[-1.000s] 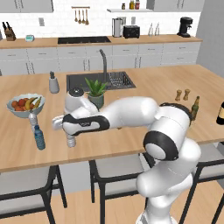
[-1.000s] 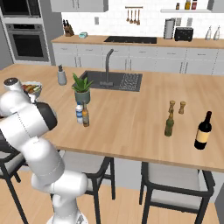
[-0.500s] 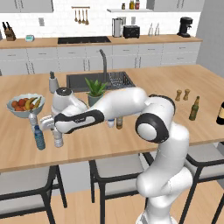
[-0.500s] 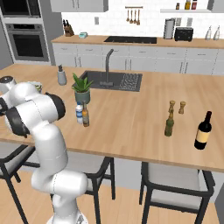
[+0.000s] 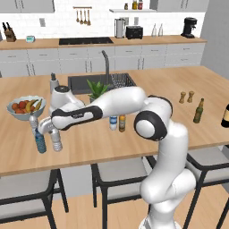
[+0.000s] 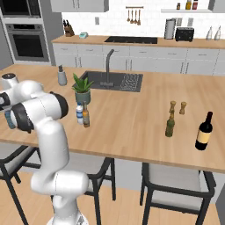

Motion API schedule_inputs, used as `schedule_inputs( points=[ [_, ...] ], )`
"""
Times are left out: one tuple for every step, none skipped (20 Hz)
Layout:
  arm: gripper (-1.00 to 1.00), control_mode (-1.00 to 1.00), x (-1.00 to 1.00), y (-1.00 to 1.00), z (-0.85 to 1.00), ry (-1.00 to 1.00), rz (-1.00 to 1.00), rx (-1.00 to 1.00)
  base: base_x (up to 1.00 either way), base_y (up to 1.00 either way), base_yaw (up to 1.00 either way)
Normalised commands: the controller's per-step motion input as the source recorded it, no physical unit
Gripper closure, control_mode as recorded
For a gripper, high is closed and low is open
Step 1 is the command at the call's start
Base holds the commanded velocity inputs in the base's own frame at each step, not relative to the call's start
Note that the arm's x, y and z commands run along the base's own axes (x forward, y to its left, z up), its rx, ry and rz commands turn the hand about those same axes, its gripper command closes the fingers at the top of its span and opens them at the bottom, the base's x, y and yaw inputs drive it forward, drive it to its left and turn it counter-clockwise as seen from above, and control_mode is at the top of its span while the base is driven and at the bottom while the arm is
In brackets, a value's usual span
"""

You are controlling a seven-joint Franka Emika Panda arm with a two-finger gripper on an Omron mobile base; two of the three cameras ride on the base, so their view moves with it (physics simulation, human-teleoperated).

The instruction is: Move the plastic bottles in the middle to the plastics group, and the glass bottles in the middle to the glass group.

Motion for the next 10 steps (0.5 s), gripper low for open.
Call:
schedule_inputs(
  points=[
    [1.0,-1.0,0.06,0.0,-0.28,0.0,0.15,0.0,0.0,0.0,0.0],
    [1.0,-1.0,0.06,0.09,-0.17,0.0,0.11,0.0,0.0,0.0,0.0],
    [1.0,-1.0,0.04,0.14,-0.19,0.0,0.09,0.0,0.0,0.0,0.0],
    [1.0,-1.0,0.01,0.1,-0.25,0.0,0.09,0.0,0.0,0.0,0.0],
    [1.0,-1.0,0.01,0.1,-0.22,0.0,0.09,0.0,0.0,0.0,0.0],
    [1.0,-1.0,0.06,0.19,-0.21,0.0,0.06,0.0,0.0,0.0,0.0],
    [1.0,-1.0,0.04,0.14,-0.13,0.0,0.05,0.0,0.0,0.0,0.0],
    [1.0,-1.0,0.04,0.03,-0.09,0.0,0.03,0.0,0.0,0.0,0.0],
    [1.0,-1.0,0.06,0.0,0.0,0.0,0.01,0.0,0.0,0.0,0.0],
    [1.0,-1.0,0.11,0.0,0.0,0.0,0.0,0.0,0.0,0.0,0.0]
  ],
)
